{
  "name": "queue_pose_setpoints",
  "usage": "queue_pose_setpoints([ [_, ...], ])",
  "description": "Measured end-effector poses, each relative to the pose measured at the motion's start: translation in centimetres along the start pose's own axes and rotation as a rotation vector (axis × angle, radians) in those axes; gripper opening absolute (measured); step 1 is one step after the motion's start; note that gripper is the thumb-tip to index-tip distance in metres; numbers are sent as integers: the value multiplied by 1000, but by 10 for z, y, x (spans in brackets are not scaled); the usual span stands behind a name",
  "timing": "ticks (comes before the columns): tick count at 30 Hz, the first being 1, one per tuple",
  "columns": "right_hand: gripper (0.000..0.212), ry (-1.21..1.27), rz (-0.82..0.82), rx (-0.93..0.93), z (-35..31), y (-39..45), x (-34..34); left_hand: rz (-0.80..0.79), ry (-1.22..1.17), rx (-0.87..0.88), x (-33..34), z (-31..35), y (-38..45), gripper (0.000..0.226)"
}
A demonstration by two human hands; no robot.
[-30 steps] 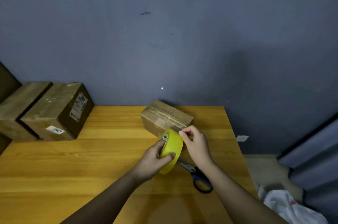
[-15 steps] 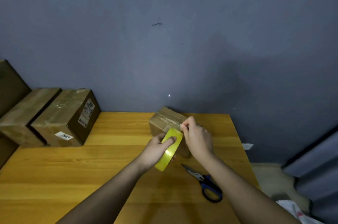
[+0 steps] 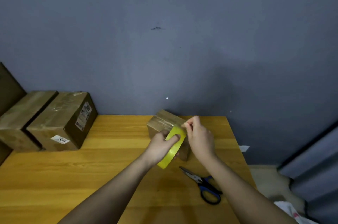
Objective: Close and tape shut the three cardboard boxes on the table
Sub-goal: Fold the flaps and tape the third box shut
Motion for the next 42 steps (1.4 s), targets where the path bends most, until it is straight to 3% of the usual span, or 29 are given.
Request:
queue_pose_setpoints([
  [3,14,541,-220,415,16,7,15,122,543,144,-4,-2,2,37],
  [4,15,662,-274,511,17,9,17,130,551,129,-5,-3,1,39],
  [6,12,762,-383,558,11,11,18,75,251,59,-6,-5,1,31],
  [8,19,622,-375,467,12,15,19,25,27,-20,-4,-11,3,19],
  [10,25,500,-285,443,15,19,17,-20,4,-24,-1,-13,3,19],
  [12,27,457,-205,428,16,19,15,-22,228,49,3,-10,1,36],
  [15,24,199,-92,304,6,16,6,145,870,151,1,1,1,58],
  [16,22,117,-19,239,-1,15,1,167,907,138,-2,3,2,58],
  [17,22,59,63,150,-8,13,-4,146,841,98,-4,3,5,55],
  [21,27,18,243,-81,-22,9,-7,26,-91,-120,-4,-3,7,26],
  [23,26,32,256,-130,-22,7,-8,-17,-228,-170,-2,-2,5,22],
  [26,24,74,258,-63,-17,1,-13,6,-102,-127,-1,-3,8,29],
  [27,22,153,230,45,-11,2,-14,36,64,-86,-3,-3,11,37],
  [29,21,335,195,239,-3,5,-16,110,639,-23,-7,-5,13,54],
  [31,22,260,247,71,-14,5,-23,156,787,-46,-15,-7,14,57],
  [33,23,144,293,-149,-28,3,-24,88,403,-94,-21,-10,18,43],
  [35,22,153,305,-228,-38,4,-24,15,-38,-183,-17,-11,15,28],
  [38,25,148,297,-294,-38,7,-25,-14,-194,-240,-15,-11,11,26],
  [42,19,291,70,103,-15,26,-18,-127,-223,-261,-15,-14,3,37],
])
Point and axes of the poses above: each hand's wrist, its own y-axis towards the middle knuckle, its own x-axis out of the palm, z = x × y, the point moved 4 cm from there along y, towards the middle knuckle, and after that the axes turned 2 degrees about z, right-handed, at the moved point
